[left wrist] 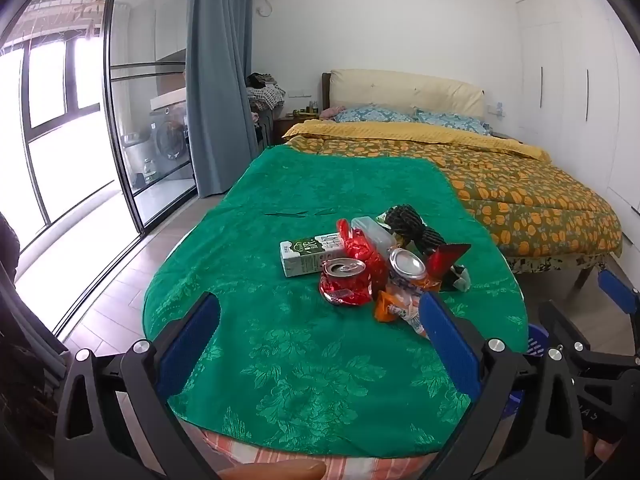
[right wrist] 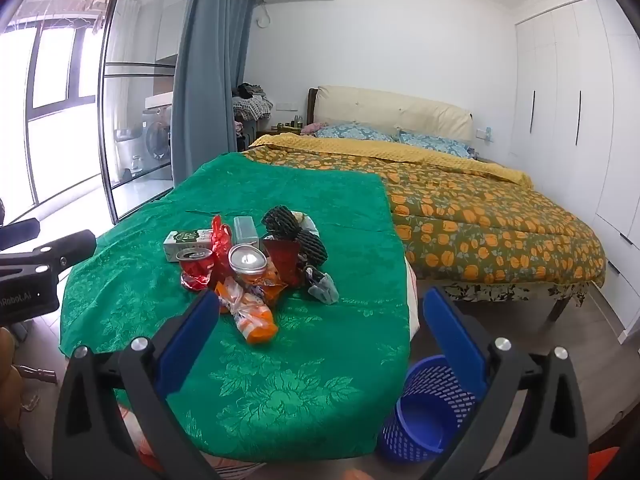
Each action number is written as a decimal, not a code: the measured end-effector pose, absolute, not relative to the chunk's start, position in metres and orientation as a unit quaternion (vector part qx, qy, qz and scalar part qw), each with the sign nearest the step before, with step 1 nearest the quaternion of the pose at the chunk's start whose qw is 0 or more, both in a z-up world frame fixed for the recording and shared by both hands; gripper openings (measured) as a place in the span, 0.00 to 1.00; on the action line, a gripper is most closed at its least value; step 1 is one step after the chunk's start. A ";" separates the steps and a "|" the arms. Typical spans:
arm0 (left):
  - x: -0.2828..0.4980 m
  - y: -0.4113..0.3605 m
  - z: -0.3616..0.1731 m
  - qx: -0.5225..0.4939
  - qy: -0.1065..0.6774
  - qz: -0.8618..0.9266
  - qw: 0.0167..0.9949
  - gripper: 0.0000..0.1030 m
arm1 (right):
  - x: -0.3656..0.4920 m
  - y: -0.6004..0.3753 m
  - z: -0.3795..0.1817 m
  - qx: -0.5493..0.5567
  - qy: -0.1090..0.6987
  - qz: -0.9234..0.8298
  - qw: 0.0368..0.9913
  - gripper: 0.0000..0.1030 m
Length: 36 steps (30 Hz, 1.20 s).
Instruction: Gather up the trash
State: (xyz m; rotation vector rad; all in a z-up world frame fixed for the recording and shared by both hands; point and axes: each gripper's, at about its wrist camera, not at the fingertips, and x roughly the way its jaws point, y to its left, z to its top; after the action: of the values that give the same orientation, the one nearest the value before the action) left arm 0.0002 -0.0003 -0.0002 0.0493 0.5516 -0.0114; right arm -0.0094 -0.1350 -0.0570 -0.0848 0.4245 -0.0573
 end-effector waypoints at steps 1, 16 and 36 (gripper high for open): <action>0.000 0.000 0.000 0.025 0.273 -0.006 0.962 0.96 | -0.009 -0.136 -0.057 -0.039 0.212 -0.027 0.976 0.96; 0.004 0.008 -0.017 0.029 0.275 -0.005 0.961 0.96 | -0.010 -0.136 -0.057 -0.043 0.212 -0.029 0.976 0.96; 0.006 0.004 -0.036 0.033 0.277 -0.004 0.960 0.96 | -0.010 -0.138 -0.057 -0.043 0.209 -0.028 0.976 0.96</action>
State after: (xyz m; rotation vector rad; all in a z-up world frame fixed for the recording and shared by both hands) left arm 0.0064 0.0043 -0.0358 0.0678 0.5617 -0.0071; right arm -0.0103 -0.1375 -0.0570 -0.0866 0.4221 -0.0562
